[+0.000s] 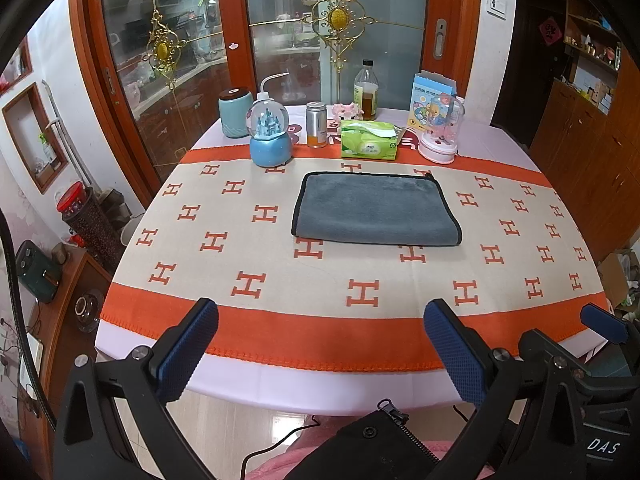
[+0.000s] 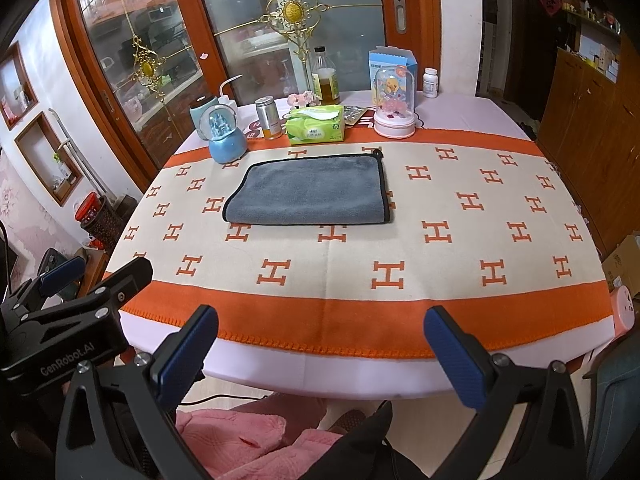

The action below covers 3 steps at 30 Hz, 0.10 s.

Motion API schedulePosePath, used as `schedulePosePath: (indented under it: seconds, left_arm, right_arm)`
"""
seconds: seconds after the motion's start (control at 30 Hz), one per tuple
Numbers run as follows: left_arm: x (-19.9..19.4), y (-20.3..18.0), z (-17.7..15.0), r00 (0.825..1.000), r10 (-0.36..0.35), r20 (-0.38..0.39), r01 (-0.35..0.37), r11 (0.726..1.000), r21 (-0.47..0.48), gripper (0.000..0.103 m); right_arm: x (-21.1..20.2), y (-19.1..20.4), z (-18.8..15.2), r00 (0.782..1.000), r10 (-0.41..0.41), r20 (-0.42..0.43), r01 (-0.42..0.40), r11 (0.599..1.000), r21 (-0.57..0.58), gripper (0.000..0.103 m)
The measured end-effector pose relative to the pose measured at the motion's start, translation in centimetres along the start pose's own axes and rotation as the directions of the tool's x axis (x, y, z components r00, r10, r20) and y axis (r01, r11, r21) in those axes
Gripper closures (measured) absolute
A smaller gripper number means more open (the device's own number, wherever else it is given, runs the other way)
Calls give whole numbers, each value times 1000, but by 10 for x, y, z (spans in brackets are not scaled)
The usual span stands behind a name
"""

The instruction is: Fold towel

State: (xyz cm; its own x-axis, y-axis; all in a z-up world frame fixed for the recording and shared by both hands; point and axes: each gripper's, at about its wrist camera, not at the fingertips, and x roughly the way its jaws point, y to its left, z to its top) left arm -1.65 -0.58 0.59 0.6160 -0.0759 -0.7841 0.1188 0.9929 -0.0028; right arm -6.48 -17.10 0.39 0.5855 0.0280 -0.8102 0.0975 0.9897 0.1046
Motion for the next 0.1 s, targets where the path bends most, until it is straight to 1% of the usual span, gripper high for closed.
schedulePosePath:
  seconds: [0.1]
  left_arm:
    - [-1, 1, 1, 1000, -1, 1, 1, 1000, 0, 1]
  right_arm:
    - [0, 0, 0, 1000, 0, 0, 0, 1000, 0, 0]
